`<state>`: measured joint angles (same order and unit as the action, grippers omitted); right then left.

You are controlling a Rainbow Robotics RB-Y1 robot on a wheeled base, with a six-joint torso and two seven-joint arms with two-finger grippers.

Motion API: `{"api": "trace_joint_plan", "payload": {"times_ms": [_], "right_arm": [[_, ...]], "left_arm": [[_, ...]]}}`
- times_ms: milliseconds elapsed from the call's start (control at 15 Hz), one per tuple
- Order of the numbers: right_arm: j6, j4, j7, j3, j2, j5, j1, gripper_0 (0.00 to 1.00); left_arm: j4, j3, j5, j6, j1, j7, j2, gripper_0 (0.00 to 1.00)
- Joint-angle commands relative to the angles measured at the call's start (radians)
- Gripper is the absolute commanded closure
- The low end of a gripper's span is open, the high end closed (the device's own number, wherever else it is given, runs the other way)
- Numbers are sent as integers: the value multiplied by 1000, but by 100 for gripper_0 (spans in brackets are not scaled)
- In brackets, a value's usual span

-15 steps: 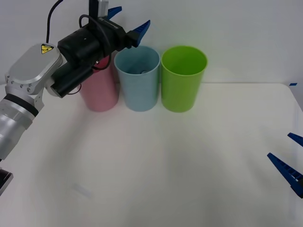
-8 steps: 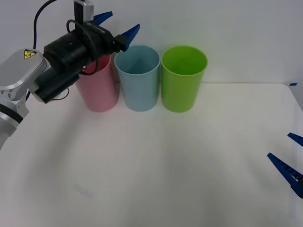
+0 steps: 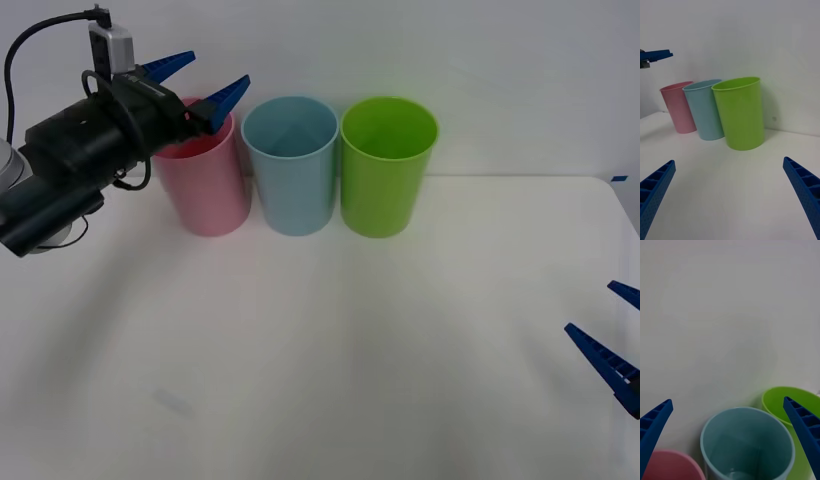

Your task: Grasp the object on the table and drop it into the matching bin: aluminum can to the light blue bin, PET bottle to the pink bin.

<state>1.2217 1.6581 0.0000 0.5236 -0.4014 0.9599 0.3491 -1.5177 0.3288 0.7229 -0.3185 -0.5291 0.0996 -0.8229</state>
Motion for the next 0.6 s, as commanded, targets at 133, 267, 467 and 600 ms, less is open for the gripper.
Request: {"api": "trace_joint_plan", "payload": {"times_ms": [133, 267, 467, 600], "right_arm": [[0, 0, 0, 0, 0, 0, 0, 0], [0, 0, 0, 0, 0, 0, 0, 0], [0, 0, 0, 0, 0, 0, 0, 0], [0, 0, 0, 0, 0, 0, 0, 0]], "left_arm": [[-170, -171, -13, -19, 245, -17, -25, 0], [-243, -257, -11, -42, 382, -32, -25, 0], [-280, -369, -11, -139, 534, -54, -24, 0], [-282, -455, -11, -226, 636, -78, -24, 0]]}}
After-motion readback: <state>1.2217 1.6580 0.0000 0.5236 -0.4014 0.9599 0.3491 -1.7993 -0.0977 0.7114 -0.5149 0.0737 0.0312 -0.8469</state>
